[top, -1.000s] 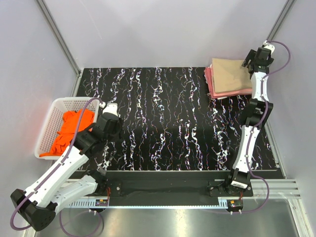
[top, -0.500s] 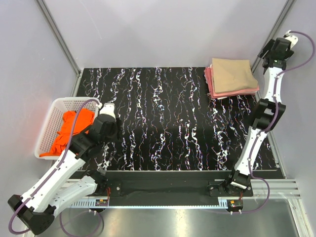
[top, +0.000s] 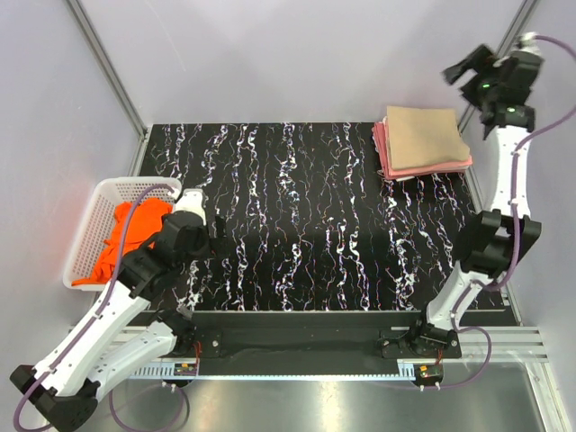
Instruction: Fold and stack the t-shirts
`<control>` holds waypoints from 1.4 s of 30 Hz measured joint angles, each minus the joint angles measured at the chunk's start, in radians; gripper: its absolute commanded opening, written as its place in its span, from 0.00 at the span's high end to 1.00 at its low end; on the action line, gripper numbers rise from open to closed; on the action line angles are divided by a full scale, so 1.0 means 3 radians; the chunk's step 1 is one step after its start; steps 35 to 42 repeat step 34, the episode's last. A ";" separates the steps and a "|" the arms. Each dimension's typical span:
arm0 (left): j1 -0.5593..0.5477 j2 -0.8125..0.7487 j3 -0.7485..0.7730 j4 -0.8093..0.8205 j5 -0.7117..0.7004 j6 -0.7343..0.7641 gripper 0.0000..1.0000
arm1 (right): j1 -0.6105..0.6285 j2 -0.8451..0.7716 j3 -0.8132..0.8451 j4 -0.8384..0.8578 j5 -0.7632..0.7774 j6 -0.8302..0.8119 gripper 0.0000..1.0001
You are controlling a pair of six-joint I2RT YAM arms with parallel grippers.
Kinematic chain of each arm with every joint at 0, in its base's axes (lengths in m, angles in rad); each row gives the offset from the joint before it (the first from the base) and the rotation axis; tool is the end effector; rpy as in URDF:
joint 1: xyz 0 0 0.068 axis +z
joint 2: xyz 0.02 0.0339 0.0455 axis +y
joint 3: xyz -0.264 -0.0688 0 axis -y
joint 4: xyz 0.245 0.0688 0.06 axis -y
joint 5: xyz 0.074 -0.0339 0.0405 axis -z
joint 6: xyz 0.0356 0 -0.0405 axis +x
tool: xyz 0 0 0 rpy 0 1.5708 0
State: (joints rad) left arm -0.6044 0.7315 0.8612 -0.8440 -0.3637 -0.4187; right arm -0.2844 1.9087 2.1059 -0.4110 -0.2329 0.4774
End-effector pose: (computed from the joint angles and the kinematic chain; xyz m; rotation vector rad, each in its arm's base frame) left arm 0.1222 -0.0690 0.3108 0.0203 2.2333 -0.1405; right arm 0.4267 -0.1162 0.4464 0.5070 1.7187 0.3463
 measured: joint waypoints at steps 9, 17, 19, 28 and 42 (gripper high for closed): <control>0.0000 0.0055 0.0000 0.0000 -0.0013 -0.0001 0.01 | 0.2244 -0.1189 -0.2247 0.0167 0.0182 -0.0304 0.00; 0.0000 0.0017 -0.0121 0.0117 -0.0286 0.0027 0.01 | 0.3007 -0.1740 -0.3641 0.0268 0.0693 -0.0123 0.00; 0.0000 -0.0043 -0.0187 0.0125 -0.0430 -0.0010 0.01 | 0.2974 -0.1935 -0.3955 0.0306 0.0800 0.0025 0.00; 0.0005 0.0233 -0.0089 0.0099 -0.0329 -0.0036 0.01 | 0.2968 -0.2469 -0.4710 0.0673 0.0818 0.0286 0.00; 0.0005 0.0206 -0.0080 0.0095 -0.0263 -0.0024 0.01 | 0.2968 -0.2286 -0.4885 0.0888 0.0734 0.0331 0.00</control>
